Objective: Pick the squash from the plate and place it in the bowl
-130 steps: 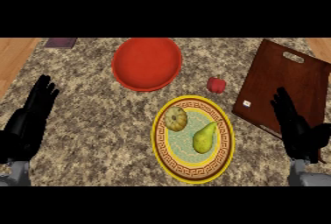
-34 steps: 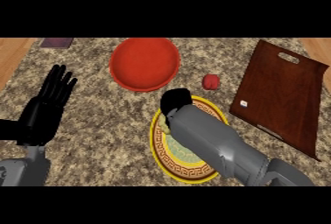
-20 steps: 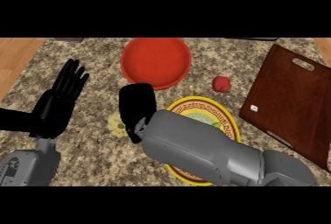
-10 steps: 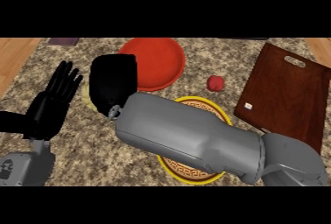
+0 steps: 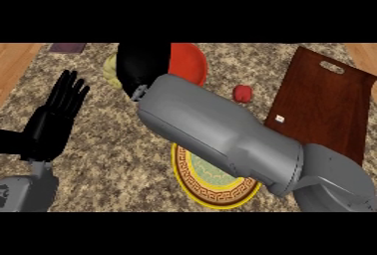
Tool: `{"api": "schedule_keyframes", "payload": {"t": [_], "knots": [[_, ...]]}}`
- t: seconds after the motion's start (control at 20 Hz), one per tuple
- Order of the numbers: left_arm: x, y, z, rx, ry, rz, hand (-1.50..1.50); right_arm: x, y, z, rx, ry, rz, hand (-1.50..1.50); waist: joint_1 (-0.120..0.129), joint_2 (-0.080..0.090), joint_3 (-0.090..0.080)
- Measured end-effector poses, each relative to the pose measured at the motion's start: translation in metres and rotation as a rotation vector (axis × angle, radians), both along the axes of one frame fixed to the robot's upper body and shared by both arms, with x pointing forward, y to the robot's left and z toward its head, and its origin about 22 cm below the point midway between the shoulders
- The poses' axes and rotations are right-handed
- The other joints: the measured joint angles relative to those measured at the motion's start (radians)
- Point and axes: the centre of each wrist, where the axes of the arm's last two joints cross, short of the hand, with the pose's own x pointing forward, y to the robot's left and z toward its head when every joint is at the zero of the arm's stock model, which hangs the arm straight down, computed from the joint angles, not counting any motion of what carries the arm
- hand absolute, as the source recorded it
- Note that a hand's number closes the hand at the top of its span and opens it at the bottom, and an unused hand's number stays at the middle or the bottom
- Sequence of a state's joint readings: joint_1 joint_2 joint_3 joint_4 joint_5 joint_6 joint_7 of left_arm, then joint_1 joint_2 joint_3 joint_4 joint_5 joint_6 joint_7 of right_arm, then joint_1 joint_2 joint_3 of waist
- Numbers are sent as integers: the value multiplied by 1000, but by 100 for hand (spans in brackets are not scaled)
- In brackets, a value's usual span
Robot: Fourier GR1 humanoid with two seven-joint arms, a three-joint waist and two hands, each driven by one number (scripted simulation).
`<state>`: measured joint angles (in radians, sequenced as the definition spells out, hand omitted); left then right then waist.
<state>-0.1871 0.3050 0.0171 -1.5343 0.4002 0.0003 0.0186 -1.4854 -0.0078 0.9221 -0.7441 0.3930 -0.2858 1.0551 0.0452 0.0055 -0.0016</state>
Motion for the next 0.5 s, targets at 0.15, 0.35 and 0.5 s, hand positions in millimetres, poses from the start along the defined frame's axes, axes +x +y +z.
{"api": "schedule_keyframes", "payload": {"t": [0.15,0.35,0.5], "knots": [[-1,1,3,-2,-9,8,0,19,-13,-4,49,-16,-46,150,-4,2,0],[0,0,0,-4,-20,5,0,42,-31,-9,127,-35,-94,150,-1,9,0],[2,-1,3,-2,-23,-4,0,57,-47,-21,168,-51,-117,150,8,13,0]]}}
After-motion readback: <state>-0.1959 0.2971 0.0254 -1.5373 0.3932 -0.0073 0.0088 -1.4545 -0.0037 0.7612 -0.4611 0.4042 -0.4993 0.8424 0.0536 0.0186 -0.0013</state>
